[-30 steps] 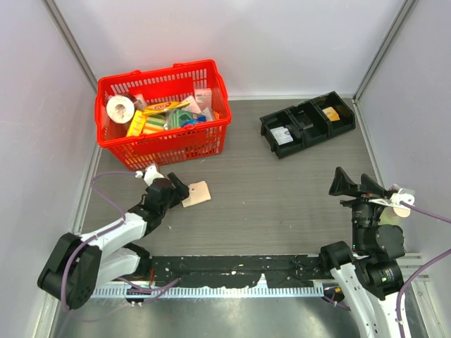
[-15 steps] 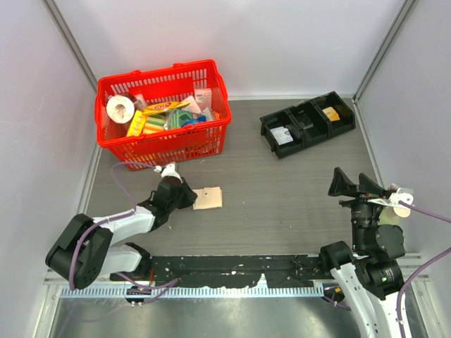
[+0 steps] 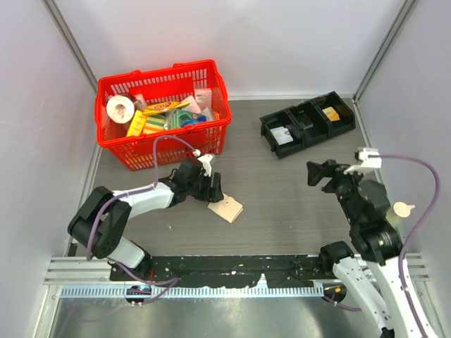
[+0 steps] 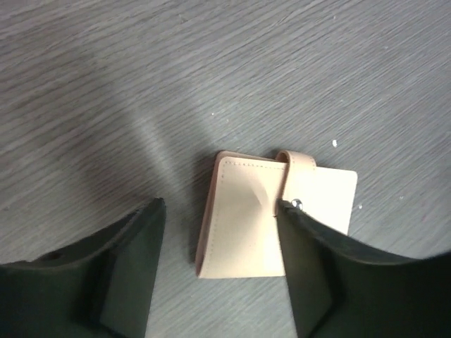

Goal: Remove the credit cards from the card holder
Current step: Move the card holder to the center of the board.

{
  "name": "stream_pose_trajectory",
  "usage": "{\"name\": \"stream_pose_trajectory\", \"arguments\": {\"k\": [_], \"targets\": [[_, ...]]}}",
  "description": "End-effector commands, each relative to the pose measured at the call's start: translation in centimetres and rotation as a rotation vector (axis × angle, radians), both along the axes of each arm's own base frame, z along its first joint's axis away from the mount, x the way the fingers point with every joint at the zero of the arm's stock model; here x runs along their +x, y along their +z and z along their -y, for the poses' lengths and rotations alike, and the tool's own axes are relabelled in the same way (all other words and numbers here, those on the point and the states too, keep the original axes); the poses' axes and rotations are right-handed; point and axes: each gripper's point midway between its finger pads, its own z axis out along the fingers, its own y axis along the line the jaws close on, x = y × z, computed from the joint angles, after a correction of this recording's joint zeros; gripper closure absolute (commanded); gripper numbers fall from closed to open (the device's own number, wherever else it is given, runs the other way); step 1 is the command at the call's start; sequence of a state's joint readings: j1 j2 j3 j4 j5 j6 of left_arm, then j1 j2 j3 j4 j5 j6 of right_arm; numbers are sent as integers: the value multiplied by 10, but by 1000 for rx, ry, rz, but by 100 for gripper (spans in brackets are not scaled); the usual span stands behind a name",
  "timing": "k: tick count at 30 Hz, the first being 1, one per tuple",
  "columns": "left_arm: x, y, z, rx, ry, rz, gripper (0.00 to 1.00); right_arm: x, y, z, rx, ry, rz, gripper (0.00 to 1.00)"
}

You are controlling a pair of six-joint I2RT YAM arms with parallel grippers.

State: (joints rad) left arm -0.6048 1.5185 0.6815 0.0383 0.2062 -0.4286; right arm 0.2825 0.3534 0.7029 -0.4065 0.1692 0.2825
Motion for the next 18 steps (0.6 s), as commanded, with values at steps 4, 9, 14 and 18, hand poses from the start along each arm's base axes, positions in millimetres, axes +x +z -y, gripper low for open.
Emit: {"name": "stream_pose_trajectory", "arguments": {"k": [4,9,14,18], "targets": [[5,56,-9,-62,105,113,15,11,-61,-62,-34,314,-348,12],[-6,73,-37,-171,385,100,12,23,-113,-95,-7,453,-517,12],[-30,79,-60,-234,520,75,8,29,-150,-131,-100,527,-598,12],[-49,79,-83,-240,604,54,6,30,-173,-160,-199,595,-692,20]]}}
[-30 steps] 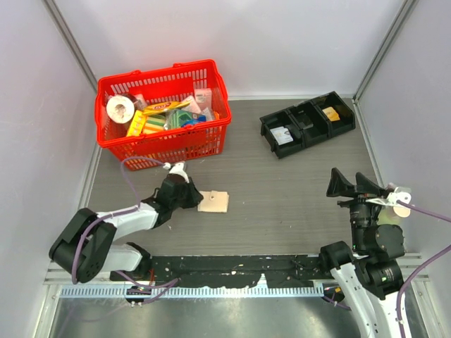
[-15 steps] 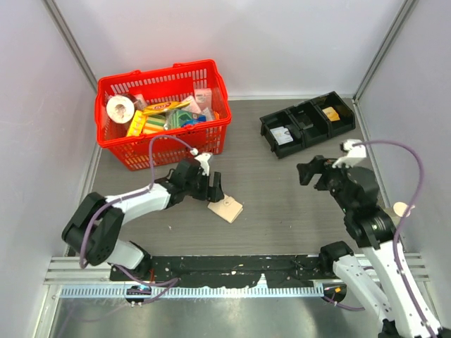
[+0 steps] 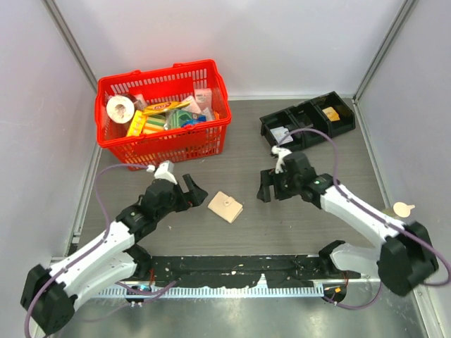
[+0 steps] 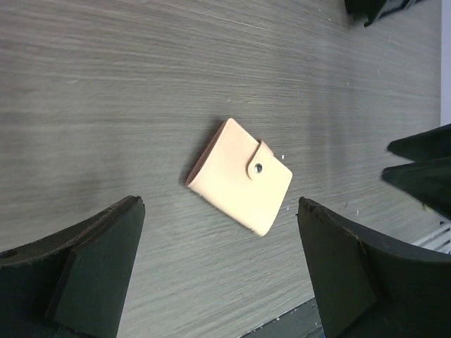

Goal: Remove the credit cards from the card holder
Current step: Move the card holder to the center of the board, then pick up the card holder from the center of the board.

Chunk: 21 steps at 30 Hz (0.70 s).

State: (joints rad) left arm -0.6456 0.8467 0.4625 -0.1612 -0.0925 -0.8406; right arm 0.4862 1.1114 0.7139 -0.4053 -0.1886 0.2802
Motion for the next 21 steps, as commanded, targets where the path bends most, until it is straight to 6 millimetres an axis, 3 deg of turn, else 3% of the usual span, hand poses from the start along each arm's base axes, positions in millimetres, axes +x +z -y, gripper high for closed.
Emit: {"name": "stream_pose_trajectory", "arguments": {"k": [1,4,11,17,21], "targets": [[-17,-8,-30,-18,156,-67,6,20,5,-35,-40,93,37,22],[-24,-13,-32,-70,169,-71,10,20,-4,-56,-111,157,27,26],[-28,-32,-15,-231,177,-124,19,19,-20,-105,-240,284,8,31],[-25,-42,1,-272,155,-170,23,8,-37,-131,-291,371,-41,34],[-23,-55,10,-272,166,-231,25,-1,-49,-135,-314,400,-65,37]]}}
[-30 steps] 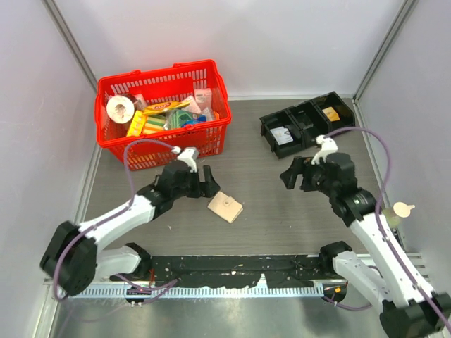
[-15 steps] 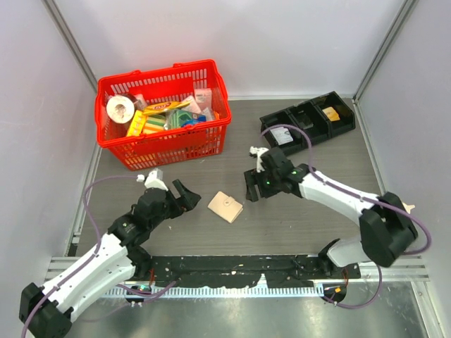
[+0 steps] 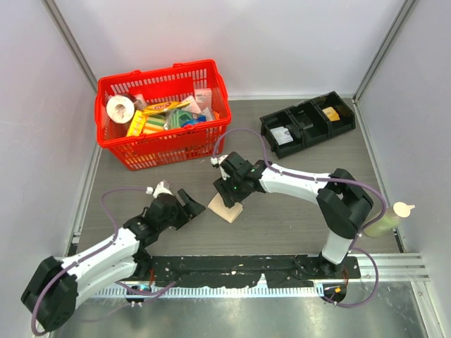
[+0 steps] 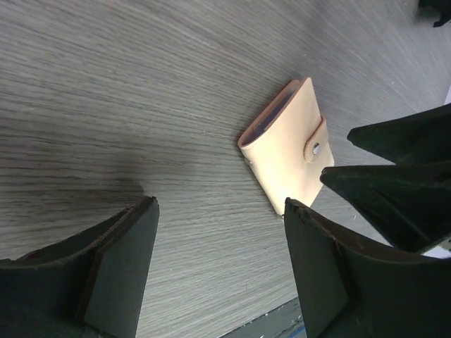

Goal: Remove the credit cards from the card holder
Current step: Pick up the card holder from the center of the board.

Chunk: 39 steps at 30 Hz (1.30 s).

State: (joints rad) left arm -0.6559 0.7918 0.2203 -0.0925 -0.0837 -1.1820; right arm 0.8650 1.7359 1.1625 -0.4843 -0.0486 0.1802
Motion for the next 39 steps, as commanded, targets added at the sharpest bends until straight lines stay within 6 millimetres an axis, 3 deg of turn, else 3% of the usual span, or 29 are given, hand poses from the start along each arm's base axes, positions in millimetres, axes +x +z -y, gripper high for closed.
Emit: {"name": "stream_pose_trajectory", "arguments": {"k": [1,5,11,19,25,29,39], "targets": [[11,11,22,-100,1,2,27,-4,0,-4,-32,36,13,38],[8,3,28,-68,-18,-58,28,-22,-15,1,-53,38,-34,38],[17,7,30,-7,-42,-32,29,-41,-1,-17,24,25,-48,39],[22,2,29,-26,-38,39,29,-11,35,-10,21,-80,117,42],[24,5,28,-18,-35,61,29,-7,21,-18,0,-64,109,47],[19,-5,23,2,-25,32,30,-11,13,-28,18,-38,86,47],[4,-10,37,-13,-52,-23,31,-18,1,-42,24,31,66,48]]}}
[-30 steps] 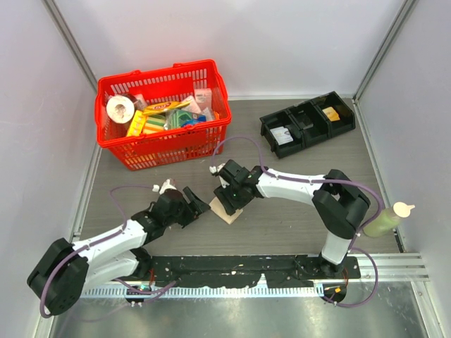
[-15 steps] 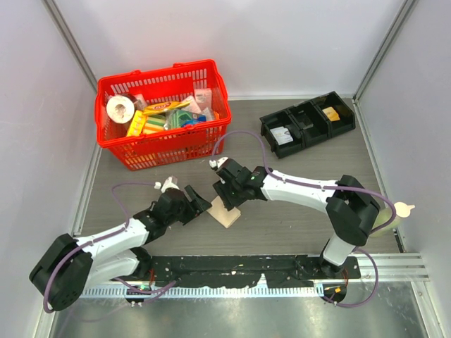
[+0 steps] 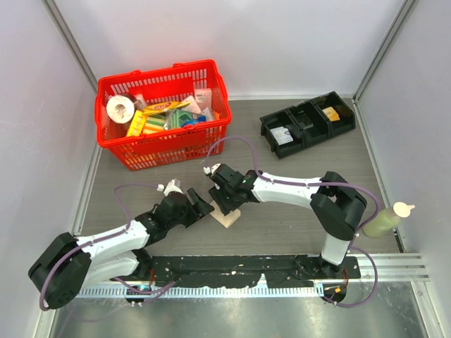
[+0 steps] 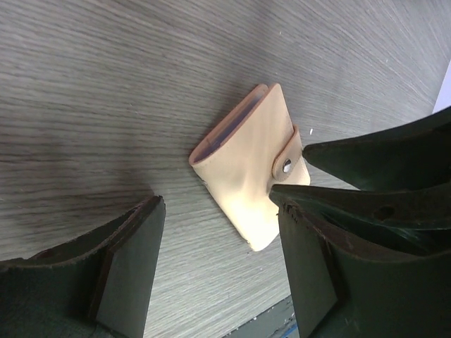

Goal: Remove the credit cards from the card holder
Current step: Pick up the card holder from the center of the board.

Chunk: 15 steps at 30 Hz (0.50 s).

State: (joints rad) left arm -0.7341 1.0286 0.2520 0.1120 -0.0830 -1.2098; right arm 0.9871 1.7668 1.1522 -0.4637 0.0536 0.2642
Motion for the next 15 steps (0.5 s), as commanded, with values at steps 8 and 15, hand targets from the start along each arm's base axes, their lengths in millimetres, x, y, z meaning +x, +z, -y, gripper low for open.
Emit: {"name": "stream_pose_trajectory", "arguments": {"k": [8,15], "targets": [[-9,-14,13,43,-1,-52,34,9,-5,-10,-6,33,43,48],[-14,-25,17,65,13,-86,38,1,-26,3,-59,-3,32,57]]}}
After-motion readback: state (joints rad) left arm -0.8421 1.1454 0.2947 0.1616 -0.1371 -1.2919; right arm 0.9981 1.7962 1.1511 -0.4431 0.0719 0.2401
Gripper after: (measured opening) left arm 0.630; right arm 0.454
